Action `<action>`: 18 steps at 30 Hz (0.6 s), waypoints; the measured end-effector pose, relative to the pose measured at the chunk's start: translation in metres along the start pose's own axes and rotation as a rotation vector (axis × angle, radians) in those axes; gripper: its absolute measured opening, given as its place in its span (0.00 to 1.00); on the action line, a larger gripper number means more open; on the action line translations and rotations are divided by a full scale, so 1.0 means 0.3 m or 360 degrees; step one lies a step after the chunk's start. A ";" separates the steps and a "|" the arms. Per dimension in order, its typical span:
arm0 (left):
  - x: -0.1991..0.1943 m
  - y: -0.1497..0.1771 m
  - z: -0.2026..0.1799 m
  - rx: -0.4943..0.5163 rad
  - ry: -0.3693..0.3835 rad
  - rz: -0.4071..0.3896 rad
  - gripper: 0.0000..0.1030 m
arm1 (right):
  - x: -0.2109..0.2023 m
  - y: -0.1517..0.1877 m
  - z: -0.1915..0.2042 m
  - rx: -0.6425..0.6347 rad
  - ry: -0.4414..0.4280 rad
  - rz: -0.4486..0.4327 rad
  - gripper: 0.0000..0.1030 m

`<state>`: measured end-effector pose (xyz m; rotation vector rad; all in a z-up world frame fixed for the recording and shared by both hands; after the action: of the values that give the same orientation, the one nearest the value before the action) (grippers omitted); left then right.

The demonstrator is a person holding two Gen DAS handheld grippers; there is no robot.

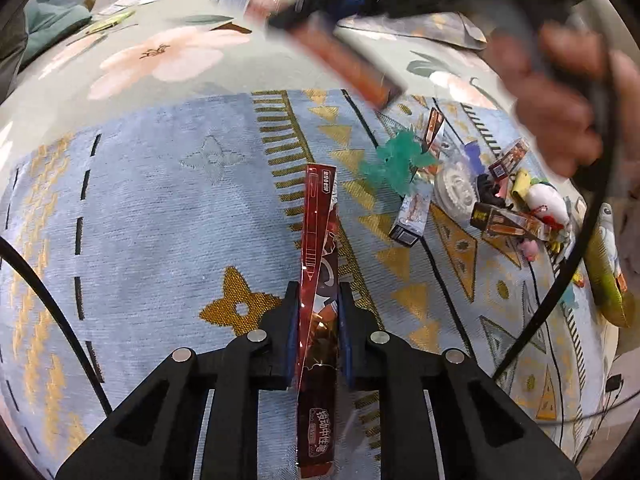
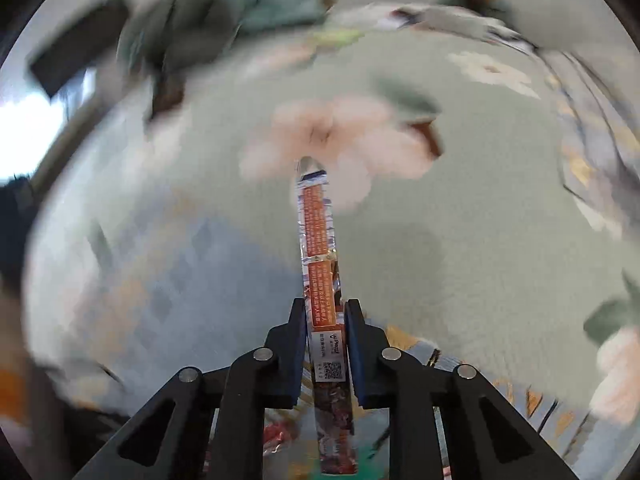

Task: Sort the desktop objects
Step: 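Grasp the orange candy stick package with the right gripper while left holds red package, then carry both candy packages to the gold plate and release both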

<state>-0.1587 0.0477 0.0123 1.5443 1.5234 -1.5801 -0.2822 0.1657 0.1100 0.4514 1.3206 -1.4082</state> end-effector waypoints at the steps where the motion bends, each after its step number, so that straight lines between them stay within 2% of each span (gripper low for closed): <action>1: -0.004 -0.002 0.013 -0.0060 0.0028 0.0005 0.13 | -0.039 0.001 -0.010 0.0067 -0.0049 -0.0045 0.17; 3: -0.014 -0.001 0.029 -0.0121 0.0052 0.0025 0.13 | -0.102 0.007 -0.017 0.0199 -0.0161 -0.0107 0.17; 8: -0.099 0.032 0.014 -0.0158 0.0114 0.0030 0.13 | -0.238 0.164 0.001 0.0447 -0.0389 -0.0145 0.17; 11: -0.133 0.080 -0.001 -0.0167 0.0146 0.0070 0.13 | -0.299 0.306 0.038 0.0550 -0.0353 -0.0118 0.17; 18: -0.210 0.230 -0.155 -0.0117 0.0239 0.0162 0.13 | -0.403 0.697 0.087 0.0917 -0.0279 -0.0019 0.17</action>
<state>-0.0629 0.0468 0.0536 1.7036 1.5364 -1.3641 -0.0521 0.2422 0.1241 0.6800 0.7635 -1.7919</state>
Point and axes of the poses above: each gripper's, at about its wrist camera, not at the fingertips, and x roughly the way its jaws point, z to its left, y to its underside, the point moved 1 cm from there along x, roughly the way its jaws point, and after that the axes turned 3 degrees about z, right-handed, at the moved point
